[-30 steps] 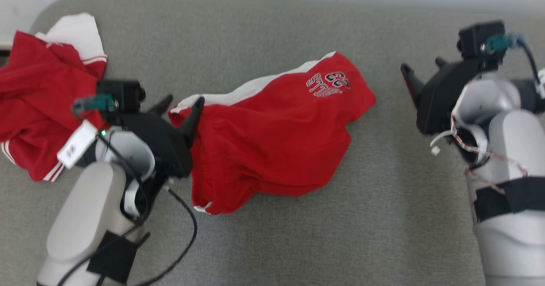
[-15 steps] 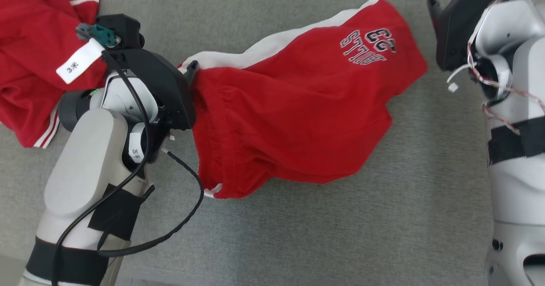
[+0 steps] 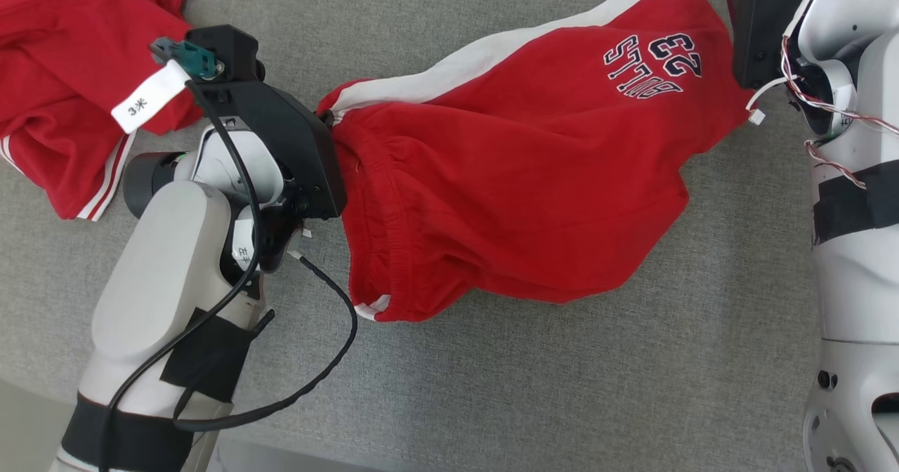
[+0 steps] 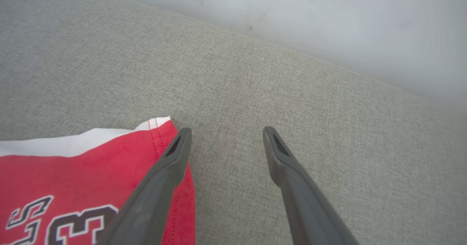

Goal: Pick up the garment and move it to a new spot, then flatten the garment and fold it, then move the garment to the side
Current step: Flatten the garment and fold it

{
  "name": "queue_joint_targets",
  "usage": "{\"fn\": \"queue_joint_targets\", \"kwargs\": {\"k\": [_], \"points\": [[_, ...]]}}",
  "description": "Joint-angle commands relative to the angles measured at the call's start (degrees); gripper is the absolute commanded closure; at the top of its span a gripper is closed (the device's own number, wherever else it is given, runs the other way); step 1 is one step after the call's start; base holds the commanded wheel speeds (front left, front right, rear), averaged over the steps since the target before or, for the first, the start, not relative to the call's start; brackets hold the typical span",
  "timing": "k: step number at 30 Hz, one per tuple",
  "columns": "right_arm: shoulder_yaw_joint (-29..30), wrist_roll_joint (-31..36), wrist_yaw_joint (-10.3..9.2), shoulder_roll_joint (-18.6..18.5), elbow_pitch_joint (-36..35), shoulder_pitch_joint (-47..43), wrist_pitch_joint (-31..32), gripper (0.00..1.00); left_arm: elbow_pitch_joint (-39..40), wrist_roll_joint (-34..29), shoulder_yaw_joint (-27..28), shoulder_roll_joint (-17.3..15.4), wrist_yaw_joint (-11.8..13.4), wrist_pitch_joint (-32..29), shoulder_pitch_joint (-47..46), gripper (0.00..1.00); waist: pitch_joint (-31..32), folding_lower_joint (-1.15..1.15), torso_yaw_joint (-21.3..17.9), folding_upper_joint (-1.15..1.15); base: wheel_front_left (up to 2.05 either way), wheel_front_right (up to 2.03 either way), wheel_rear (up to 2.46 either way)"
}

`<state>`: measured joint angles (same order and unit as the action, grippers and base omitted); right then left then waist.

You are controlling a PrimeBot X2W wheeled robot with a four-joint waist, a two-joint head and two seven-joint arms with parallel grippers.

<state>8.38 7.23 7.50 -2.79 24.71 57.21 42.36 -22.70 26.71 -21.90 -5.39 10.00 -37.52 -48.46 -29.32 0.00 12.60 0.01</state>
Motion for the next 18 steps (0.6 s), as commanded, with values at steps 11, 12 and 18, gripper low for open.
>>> {"fn": "queue_joint_targets", "kwargs": {"k": [11,12,18], "points": [[0.8,-0.9,-0.02,-0.2,3.9,5.6,7.0,0.00,0.4,2.2,-2.2,1.3,-0.7,-0.1,1.1,1.00,-1.1,0.00,1.2,-0.01,0.00,0.00,0.00],[0.3,-1.4,-0.02,-0.2,4.3,5.9,8.4,0.00,0.3,2.3,-2.4,1.4,-0.7,0.0,1.1,1.00,-1.1,0.00,1.4,-0.01,0.00,0.00,0.00],[-6.1,-1.7,-0.02,-0.2,-0.2,3.3,13.5,0.00,-0.1,3.0,-2.9,1.9,-0.7,0.9,1.1,1.00,-1.1,0.00,1.5,-0.01,0.00,0.00,0.00]]}}
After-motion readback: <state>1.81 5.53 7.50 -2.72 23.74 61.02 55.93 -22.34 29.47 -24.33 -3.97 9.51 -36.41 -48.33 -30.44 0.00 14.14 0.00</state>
